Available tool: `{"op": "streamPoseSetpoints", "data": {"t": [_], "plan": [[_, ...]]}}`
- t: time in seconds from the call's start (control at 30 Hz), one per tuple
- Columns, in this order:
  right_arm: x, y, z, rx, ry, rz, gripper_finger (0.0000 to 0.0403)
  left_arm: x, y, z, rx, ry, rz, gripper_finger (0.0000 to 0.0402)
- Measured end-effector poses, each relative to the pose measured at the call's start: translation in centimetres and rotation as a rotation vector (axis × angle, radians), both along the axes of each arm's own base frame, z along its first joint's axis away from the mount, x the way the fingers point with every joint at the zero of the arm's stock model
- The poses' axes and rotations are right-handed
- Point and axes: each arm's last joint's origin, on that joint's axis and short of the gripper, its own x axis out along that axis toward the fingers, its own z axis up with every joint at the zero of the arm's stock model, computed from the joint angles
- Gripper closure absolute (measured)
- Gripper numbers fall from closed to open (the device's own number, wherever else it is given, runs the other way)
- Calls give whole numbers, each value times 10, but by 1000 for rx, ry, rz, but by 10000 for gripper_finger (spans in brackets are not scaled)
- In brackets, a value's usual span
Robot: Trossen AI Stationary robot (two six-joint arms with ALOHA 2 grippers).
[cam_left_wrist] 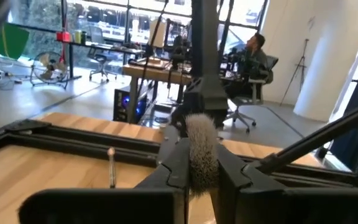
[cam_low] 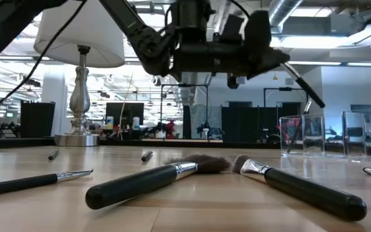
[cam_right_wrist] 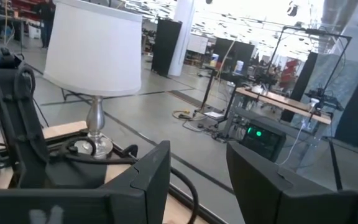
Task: Put items in baskets/containers
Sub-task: Put the powder brush into the transparent organizer
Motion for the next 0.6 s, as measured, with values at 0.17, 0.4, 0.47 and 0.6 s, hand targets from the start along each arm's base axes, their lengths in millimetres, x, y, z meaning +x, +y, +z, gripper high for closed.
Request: {"op": "streamPoseSetpoints", "data": {"t": [0.17,0.4,0.47,0.6], "plan": [[0,0,0,-2,3,0,257,3,5,-12,13,28,10,358],[0,0,-1,-4,6,0,259,4,4,-20,45,46,9,358],[0,0,-1,-5,6,0,258,4,4,-19,45,40,10,353],[0,0,-1,-5,6,0,257,4,5,-18,45,46,11,334]]}}
